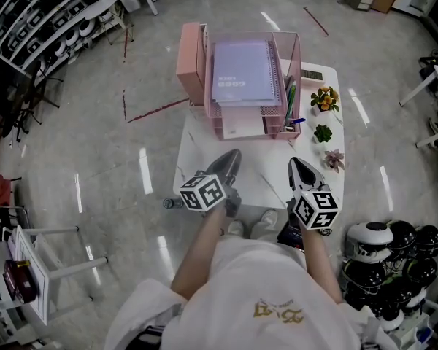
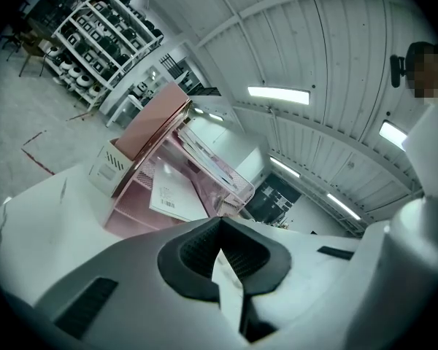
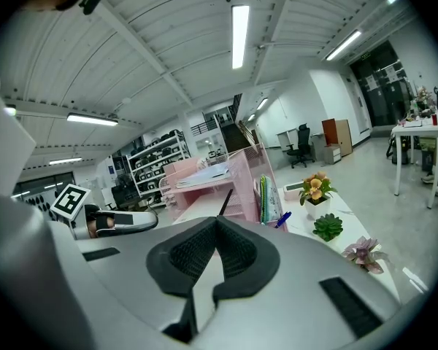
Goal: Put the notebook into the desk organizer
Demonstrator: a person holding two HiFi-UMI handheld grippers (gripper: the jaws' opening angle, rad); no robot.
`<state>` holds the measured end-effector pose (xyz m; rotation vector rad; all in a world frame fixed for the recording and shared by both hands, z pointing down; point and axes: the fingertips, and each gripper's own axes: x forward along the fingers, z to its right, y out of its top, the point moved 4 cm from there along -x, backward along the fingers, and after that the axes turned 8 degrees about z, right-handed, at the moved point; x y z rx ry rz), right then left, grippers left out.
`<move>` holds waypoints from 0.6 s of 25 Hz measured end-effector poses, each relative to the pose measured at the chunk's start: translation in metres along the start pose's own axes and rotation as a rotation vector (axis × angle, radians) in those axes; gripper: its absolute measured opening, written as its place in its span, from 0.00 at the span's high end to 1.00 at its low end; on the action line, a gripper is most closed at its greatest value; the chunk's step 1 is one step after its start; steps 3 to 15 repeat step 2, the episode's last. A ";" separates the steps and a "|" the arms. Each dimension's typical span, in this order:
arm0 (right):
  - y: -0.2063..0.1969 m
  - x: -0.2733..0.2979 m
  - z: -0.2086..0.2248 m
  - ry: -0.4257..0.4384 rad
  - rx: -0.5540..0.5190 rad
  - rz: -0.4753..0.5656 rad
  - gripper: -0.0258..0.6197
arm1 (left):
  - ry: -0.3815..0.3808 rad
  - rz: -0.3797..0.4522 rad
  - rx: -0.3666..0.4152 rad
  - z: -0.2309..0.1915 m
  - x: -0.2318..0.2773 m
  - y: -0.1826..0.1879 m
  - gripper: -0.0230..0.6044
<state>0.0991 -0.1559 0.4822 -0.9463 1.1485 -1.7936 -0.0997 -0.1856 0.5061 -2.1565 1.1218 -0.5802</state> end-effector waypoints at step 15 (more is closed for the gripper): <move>0.000 -0.001 0.000 -0.003 0.000 0.001 0.94 | -0.001 0.001 0.001 0.001 0.000 0.000 0.93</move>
